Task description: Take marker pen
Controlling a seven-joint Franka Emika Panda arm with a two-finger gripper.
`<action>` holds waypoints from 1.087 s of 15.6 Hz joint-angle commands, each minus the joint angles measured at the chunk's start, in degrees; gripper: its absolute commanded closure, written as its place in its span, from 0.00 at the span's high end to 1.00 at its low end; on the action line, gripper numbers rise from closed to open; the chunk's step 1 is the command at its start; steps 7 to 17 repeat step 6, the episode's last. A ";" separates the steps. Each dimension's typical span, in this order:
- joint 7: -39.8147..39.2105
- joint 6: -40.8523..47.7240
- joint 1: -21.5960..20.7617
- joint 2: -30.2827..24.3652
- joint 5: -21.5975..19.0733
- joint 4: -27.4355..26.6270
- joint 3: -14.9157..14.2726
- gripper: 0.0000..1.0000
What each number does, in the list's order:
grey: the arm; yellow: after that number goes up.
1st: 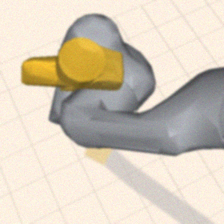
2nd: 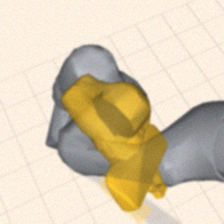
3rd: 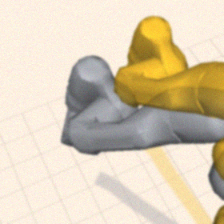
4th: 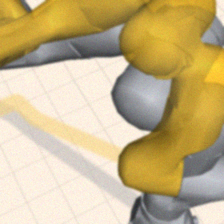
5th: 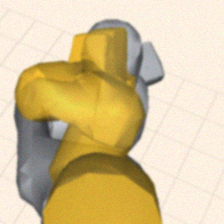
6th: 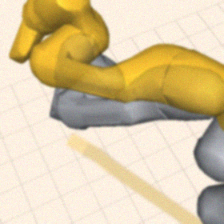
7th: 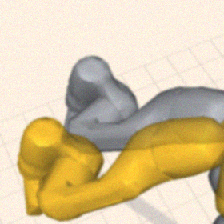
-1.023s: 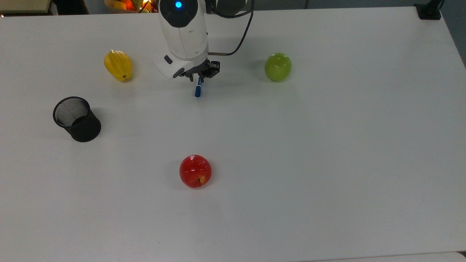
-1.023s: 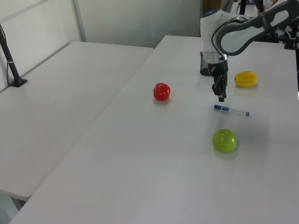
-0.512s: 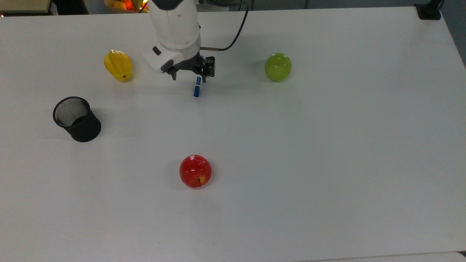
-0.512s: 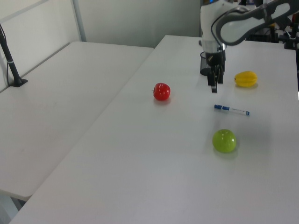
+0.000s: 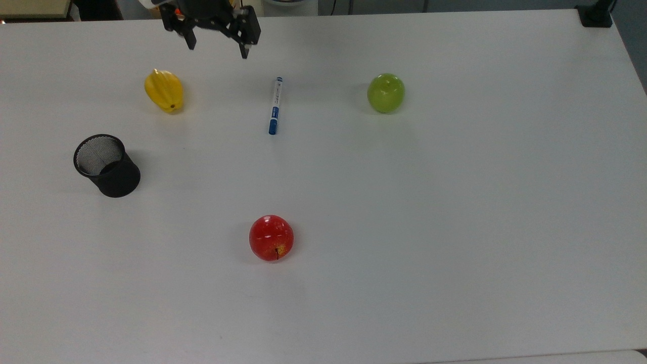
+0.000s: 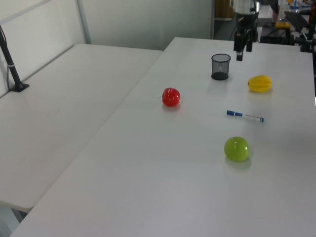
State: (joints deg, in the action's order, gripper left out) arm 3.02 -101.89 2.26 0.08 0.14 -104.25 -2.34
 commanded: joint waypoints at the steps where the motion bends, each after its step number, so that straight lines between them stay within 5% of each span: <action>1: 0.32 5.11 0.20 -3.77 0.13 -1.66 -0.03 1.00; 17: 1.03 5.21 -0.76 -3.86 0.65 -1.57 -0.65 1.00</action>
